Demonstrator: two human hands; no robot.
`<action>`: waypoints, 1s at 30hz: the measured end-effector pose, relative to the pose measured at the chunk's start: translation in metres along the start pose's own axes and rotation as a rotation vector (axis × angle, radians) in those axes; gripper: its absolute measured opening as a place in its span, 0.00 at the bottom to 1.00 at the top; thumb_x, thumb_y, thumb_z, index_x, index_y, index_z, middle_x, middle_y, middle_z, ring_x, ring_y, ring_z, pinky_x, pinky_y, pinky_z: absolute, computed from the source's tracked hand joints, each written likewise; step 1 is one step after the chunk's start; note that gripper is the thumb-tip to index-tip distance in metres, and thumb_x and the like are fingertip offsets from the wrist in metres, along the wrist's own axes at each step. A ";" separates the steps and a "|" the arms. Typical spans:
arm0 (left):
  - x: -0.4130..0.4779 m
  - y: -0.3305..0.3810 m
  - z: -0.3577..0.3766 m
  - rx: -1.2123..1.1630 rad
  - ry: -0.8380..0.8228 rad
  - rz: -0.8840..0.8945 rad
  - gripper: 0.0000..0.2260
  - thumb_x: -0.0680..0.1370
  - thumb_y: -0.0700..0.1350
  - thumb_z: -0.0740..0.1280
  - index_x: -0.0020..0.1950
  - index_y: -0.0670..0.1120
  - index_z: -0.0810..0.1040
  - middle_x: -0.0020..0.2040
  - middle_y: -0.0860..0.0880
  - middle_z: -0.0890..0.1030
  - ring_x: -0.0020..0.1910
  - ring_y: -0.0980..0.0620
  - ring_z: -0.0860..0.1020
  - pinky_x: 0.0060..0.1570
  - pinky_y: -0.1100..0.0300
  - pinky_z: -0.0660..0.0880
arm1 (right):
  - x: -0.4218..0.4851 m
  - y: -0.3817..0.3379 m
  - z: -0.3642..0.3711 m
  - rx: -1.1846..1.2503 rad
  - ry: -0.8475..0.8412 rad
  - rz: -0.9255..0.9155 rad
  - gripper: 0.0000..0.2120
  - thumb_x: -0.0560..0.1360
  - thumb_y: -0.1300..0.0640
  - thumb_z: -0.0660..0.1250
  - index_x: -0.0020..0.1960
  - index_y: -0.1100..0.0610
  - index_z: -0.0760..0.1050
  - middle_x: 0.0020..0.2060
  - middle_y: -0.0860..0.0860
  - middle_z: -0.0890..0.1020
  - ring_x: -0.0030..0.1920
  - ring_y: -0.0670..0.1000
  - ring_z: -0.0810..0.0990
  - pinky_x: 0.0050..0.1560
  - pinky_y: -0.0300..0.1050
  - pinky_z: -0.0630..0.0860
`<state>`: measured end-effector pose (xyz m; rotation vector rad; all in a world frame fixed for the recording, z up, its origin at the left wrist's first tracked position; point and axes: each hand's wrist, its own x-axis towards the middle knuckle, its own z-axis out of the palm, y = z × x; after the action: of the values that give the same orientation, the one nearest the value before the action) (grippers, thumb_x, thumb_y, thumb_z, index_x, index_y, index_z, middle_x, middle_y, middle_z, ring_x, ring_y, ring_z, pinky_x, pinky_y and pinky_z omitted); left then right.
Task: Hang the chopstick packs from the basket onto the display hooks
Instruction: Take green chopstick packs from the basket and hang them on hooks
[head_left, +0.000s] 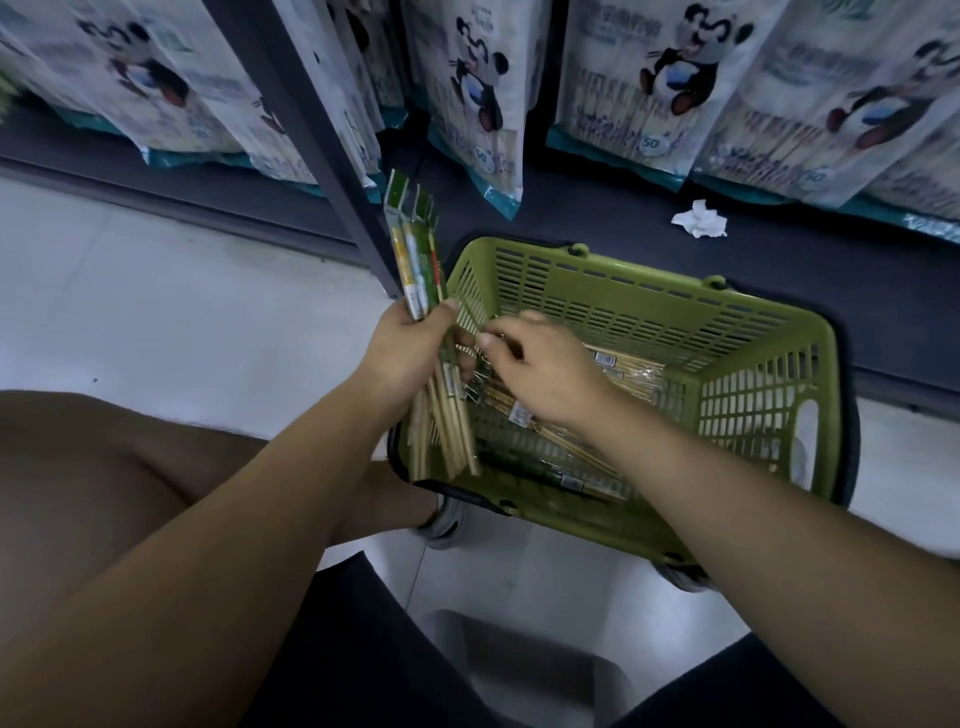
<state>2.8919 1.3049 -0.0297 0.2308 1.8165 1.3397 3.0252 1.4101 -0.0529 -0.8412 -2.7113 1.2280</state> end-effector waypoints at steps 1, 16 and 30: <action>0.002 0.001 -0.005 0.009 0.019 -0.003 0.05 0.84 0.44 0.65 0.54 0.43 0.73 0.36 0.45 0.81 0.30 0.46 0.80 0.33 0.52 0.81 | 0.002 0.010 0.003 0.058 0.007 0.064 0.15 0.83 0.46 0.60 0.60 0.53 0.81 0.50 0.50 0.82 0.49 0.50 0.79 0.48 0.47 0.75; 0.012 -0.013 -0.018 0.087 -0.048 0.041 0.09 0.83 0.45 0.67 0.49 0.42 0.71 0.32 0.43 0.76 0.24 0.48 0.75 0.25 0.57 0.74 | -0.047 0.155 0.109 -0.121 -0.665 0.452 0.18 0.78 0.52 0.72 0.66 0.53 0.77 0.63 0.55 0.80 0.60 0.57 0.79 0.63 0.53 0.76; 0.015 -0.012 -0.018 0.091 -0.053 0.012 0.09 0.83 0.46 0.68 0.53 0.41 0.71 0.34 0.43 0.77 0.25 0.48 0.75 0.27 0.56 0.76 | -0.045 0.155 0.093 -0.085 -0.671 0.376 0.03 0.78 0.50 0.72 0.49 0.49 0.81 0.49 0.49 0.82 0.50 0.52 0.80 0.54 0.48 0.77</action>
<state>2.8737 1.2965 -0.0464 0.3231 1.8367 1.2488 3.1101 1.4076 -0.2189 -1.1652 -3.2312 1.7452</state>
